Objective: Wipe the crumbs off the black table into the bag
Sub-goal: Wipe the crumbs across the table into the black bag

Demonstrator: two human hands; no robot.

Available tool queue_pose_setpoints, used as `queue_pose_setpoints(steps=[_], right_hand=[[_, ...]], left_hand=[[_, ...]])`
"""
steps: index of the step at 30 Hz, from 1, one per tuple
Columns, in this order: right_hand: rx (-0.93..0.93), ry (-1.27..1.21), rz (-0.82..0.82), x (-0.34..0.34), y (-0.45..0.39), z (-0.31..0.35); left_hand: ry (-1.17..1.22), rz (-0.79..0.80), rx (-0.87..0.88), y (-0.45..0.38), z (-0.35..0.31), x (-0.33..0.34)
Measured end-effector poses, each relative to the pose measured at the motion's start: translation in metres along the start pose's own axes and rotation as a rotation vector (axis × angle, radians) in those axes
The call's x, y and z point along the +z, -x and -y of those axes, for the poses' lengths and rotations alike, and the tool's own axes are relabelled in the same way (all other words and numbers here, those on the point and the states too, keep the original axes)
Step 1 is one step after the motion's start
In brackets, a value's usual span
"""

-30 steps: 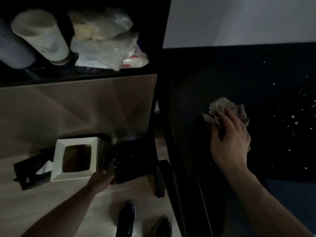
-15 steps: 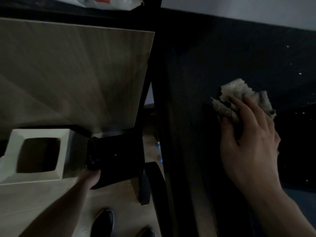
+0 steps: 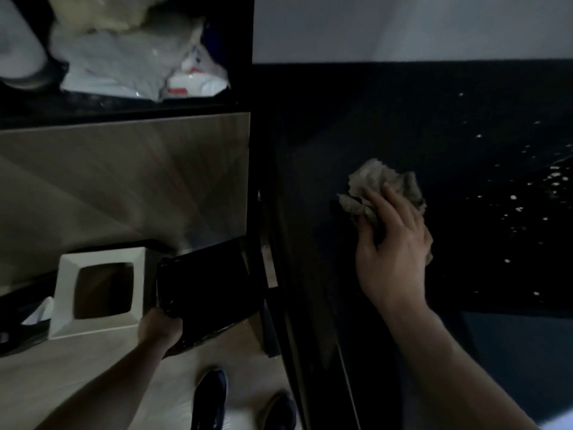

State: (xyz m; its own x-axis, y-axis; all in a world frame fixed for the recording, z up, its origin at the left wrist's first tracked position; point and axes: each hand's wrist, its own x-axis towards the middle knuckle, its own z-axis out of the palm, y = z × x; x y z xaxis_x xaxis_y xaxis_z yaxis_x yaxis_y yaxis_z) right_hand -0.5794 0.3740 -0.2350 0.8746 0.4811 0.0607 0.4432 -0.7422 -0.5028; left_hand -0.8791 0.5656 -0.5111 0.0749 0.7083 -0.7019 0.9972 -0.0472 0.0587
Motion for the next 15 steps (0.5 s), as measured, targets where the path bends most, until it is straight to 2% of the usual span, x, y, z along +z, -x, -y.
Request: queue_pose_setpoints(steps=[3, 6, 8, 13, 15], right_hand=[[-0.014, -0.132, -0.038, -0.016, -0.002, -0.003], [0.087, -0.297, -0.022, -0.041, -0.018, -0.006], [0.096, -0.264, -0.008, -0.052, -0.035, -0.016], [0.006, 0.014, 0.173, -0.046, -0.054, -0.04], [-0.022, 0.025, 0.21, -0.041, -0.045, -0.036]], left_hand=[[-0.026, -0.036, 0.013, 0.032, 0.006, -0.027], [-0.024, -0.055, 0.019, 0.064, 0.011, -0.054], [-0.001, -0.072, 0.038, 0.08, 0.016, -0.067], [-0.028, -0.101, 0.123, 0.11, 0.03, -0.088], [-0.076, -0.122, 0.148, 0.119, 0.035, -0.092]])
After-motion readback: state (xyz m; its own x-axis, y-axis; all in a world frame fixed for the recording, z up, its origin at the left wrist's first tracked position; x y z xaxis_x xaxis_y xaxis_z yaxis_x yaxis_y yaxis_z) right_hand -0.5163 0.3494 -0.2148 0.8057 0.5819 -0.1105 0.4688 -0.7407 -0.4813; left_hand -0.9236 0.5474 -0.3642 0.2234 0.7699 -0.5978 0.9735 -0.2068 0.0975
